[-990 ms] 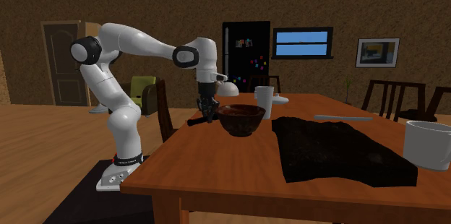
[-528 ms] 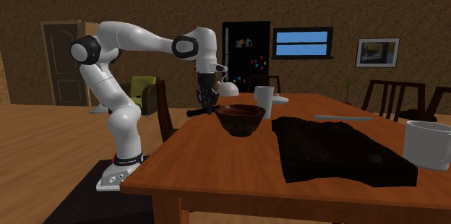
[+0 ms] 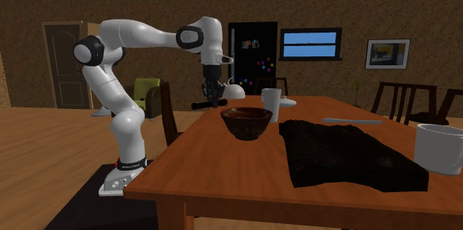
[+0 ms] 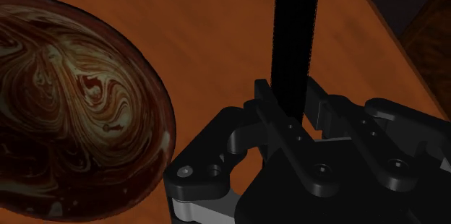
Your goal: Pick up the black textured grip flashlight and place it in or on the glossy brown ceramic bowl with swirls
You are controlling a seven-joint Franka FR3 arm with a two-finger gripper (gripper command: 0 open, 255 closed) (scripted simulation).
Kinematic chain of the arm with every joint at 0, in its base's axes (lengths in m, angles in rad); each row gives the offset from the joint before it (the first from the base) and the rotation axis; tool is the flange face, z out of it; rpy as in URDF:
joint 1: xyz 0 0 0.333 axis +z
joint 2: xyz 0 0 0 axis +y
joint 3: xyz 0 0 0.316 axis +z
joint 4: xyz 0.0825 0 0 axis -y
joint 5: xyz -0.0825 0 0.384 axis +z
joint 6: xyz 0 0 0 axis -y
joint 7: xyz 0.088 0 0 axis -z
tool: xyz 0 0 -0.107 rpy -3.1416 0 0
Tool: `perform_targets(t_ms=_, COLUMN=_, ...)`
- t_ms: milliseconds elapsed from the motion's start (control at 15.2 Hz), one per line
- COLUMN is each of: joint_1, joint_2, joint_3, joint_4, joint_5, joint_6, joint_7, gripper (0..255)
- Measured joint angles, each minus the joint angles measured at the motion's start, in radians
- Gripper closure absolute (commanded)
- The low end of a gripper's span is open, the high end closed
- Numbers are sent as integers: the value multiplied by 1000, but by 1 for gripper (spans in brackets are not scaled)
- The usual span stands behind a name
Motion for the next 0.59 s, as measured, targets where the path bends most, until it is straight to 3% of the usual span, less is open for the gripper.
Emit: perform_targets(t_ms=594, joint_1=6, joint_2=20, joint_3=9, joint_4=137, joint_5=10, joint_6=-118, joint_7=-9, gripper=255)
